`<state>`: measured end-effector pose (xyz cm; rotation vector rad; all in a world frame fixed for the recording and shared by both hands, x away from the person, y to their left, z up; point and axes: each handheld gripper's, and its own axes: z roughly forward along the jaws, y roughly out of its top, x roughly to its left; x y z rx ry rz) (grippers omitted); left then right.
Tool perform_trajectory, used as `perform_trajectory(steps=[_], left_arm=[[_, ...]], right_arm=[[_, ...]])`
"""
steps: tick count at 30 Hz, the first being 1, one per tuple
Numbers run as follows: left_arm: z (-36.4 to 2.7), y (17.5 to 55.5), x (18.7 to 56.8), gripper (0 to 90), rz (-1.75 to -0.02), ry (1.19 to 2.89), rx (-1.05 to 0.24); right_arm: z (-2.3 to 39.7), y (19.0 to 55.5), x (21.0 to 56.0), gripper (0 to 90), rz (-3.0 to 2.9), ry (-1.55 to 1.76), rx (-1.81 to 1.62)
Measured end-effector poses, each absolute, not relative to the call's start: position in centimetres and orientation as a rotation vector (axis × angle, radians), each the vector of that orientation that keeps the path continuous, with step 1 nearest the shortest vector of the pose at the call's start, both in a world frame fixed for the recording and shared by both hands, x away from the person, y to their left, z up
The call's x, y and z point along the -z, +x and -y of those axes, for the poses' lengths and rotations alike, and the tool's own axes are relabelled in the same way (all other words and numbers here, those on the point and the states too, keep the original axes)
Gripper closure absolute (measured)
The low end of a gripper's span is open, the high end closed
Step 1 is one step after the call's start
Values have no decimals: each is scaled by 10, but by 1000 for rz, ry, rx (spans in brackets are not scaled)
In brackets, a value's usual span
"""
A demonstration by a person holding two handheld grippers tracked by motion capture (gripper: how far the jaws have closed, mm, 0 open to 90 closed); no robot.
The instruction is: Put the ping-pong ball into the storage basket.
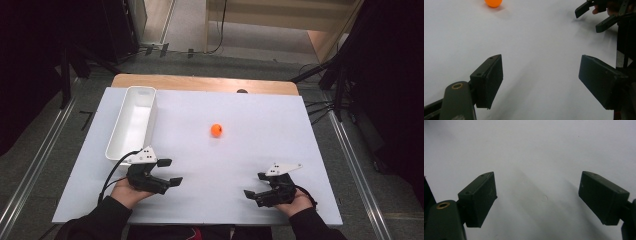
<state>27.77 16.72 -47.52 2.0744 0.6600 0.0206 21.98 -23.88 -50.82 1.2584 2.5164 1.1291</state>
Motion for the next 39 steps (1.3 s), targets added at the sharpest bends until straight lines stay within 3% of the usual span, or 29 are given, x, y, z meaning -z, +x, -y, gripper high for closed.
perform_trajectory(steps=[5,8,39], left_arm=[[-163,281,473,112,-675,2076,-45],[-158,283,471,0,-640,2100,-25],[-132,298,462,0,-661,2025,-90]], right_arm=[[242,221,509,136,-2508,1262,-1146],[242,223,508,136,-2508,1262,-1151],[234,224,506,136,-2529,1205,-1138]])
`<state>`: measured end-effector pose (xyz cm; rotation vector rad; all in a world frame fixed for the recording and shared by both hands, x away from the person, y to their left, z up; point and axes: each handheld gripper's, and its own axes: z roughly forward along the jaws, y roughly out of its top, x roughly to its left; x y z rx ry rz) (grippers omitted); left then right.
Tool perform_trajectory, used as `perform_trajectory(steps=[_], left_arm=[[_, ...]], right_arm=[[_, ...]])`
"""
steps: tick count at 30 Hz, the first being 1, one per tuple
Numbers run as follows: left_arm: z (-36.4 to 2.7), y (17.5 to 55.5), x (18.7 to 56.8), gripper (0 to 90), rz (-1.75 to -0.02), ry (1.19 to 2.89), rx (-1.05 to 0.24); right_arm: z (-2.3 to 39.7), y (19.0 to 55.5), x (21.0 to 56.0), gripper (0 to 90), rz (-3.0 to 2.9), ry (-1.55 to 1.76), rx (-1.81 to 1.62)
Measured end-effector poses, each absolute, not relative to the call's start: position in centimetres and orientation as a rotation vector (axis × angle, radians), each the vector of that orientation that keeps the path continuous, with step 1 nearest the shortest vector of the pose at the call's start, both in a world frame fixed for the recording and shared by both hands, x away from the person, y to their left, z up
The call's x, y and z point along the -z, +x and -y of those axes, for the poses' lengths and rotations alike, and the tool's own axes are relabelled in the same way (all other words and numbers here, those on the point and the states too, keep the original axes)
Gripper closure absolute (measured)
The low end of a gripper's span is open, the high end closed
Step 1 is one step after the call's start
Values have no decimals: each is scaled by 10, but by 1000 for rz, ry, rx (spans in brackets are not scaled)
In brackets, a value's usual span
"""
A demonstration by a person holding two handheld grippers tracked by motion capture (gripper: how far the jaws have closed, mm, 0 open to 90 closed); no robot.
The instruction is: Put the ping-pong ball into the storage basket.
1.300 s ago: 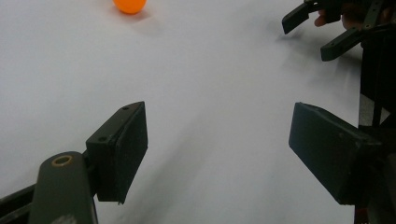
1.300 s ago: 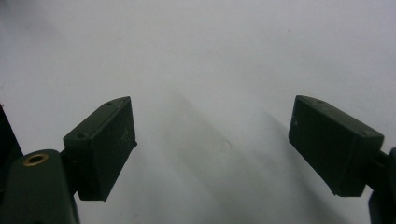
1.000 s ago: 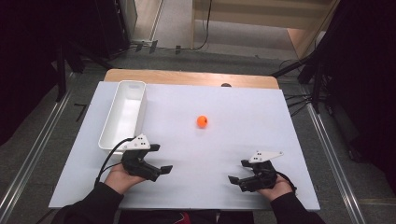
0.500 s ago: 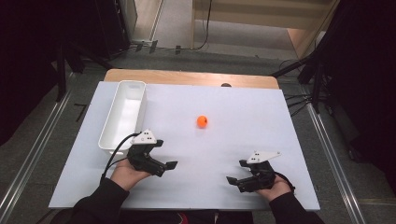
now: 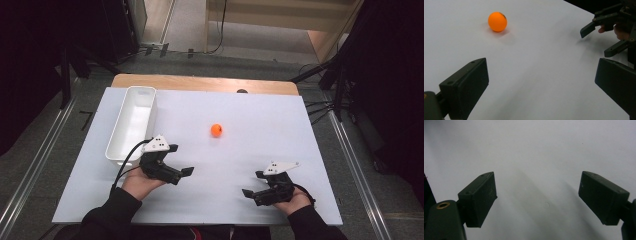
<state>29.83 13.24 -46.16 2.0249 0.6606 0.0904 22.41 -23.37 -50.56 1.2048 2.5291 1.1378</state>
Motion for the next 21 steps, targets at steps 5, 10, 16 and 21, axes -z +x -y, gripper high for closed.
perform_trajectory(steps=[5,10,16,21], left_arm=[[-128,301,461,0,-645,2020,-140],[-124,303,461,0,-645,2039,-138],[-118,307,460,21,-657,2079,-131],[-113,310,463,21,-660,2079,-111]], right_arm=[[234,224,506,136,-2528,1208,-1141],[235,224,505,136,-2529,1205,-1140],[235,224,505,136,-2525,1205,-1141],[235,223,505,136,-2520,1218,-1145]])
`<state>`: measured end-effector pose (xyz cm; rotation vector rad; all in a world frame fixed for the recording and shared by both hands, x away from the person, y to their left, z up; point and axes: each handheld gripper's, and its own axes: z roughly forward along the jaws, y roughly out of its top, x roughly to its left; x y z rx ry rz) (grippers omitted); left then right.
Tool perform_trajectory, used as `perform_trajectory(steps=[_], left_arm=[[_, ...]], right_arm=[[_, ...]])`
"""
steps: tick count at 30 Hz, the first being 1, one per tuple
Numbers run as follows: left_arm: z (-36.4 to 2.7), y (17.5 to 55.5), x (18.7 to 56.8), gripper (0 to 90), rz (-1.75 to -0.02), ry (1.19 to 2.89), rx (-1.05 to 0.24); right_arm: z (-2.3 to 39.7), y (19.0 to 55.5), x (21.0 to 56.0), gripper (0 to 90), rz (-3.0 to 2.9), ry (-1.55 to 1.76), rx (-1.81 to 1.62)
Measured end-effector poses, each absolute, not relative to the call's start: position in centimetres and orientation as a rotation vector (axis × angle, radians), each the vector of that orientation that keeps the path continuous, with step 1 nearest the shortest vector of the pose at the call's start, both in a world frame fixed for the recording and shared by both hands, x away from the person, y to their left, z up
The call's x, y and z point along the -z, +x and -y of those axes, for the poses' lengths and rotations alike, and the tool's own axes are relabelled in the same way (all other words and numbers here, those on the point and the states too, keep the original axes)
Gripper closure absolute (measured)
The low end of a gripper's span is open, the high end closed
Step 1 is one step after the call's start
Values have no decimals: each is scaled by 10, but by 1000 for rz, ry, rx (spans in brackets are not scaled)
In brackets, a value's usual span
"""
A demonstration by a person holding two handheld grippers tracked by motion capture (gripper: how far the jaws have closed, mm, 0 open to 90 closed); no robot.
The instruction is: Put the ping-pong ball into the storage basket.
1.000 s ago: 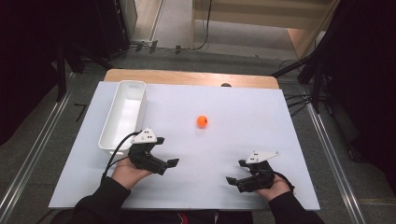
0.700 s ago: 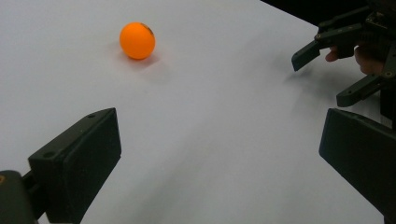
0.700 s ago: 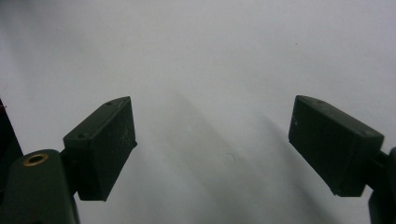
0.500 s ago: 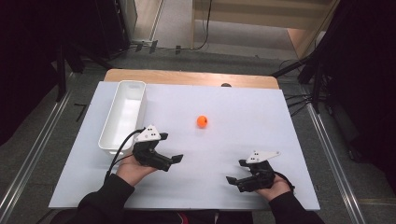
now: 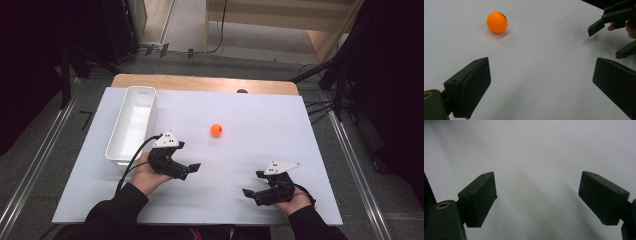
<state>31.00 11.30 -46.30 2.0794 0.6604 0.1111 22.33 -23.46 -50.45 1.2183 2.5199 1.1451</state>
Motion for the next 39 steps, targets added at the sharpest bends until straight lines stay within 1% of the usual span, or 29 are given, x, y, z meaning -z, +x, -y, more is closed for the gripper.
perform_trajectory(steps=[14,15,16,19,25,27,30,39], left_arm=[[-107,319,468,21,-658,2074,-78],[-106,319,467,21,-660,2082,-96],[-104,318,465,49,-647,2085,-128],[-101,318,463,50,-632,2084,-133],[-97,321,462,50,-628,2070,-126],[-96,324,462,50,-638,2041,-91],[-95,327,462,50,-637,2006,-107],[-89,337,464,50,-677,2064,-89]], right_arm=[[236,224,505,136,-2519,1219,-1147],[236,224,505,136,-2519,1219,-1147],[236,224,505,136,-2522,1218,-1147],[237,223,505,137,-2521,1218,-1145],[236,223,506,137,-2528,1218,-1140],[236,223,506,137,-2532,1214,-1141],[237,223,506,136,-2521,1230,-1149],[238,223,505,136,-2505,1226,-1157]])
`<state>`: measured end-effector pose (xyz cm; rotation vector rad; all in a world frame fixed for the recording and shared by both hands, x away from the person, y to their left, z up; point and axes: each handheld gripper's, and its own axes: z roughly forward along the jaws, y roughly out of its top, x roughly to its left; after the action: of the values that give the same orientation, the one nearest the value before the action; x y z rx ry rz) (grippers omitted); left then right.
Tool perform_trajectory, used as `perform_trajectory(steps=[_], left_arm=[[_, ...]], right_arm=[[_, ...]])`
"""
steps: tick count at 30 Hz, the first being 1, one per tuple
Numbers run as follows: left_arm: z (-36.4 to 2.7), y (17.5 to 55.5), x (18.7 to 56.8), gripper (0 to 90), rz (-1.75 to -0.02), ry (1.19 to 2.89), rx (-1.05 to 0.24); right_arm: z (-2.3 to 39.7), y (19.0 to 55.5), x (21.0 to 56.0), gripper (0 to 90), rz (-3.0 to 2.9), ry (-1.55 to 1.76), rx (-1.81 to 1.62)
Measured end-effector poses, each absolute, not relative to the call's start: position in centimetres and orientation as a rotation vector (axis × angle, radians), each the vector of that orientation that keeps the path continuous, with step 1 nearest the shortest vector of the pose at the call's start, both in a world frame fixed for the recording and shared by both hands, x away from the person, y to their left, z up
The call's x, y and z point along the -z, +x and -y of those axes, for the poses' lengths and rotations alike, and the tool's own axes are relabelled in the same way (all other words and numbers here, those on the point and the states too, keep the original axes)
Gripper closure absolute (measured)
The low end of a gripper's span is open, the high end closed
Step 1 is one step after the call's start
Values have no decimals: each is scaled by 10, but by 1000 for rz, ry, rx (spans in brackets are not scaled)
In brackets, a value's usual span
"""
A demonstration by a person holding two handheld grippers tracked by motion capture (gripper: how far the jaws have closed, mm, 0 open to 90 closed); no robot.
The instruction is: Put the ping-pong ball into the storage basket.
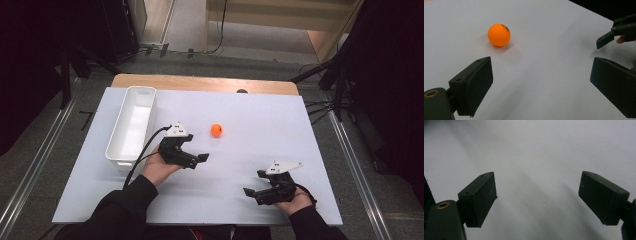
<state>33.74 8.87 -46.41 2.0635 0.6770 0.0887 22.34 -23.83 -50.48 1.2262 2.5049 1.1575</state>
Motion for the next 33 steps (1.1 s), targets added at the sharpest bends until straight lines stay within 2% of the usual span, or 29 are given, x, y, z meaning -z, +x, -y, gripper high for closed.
perform_trajectory(steps=[33], left_arm=[[-61,369,468,68,-744,2077,-105]], right_arm=[[239,227,506,136,-2493,1254,-1161]])
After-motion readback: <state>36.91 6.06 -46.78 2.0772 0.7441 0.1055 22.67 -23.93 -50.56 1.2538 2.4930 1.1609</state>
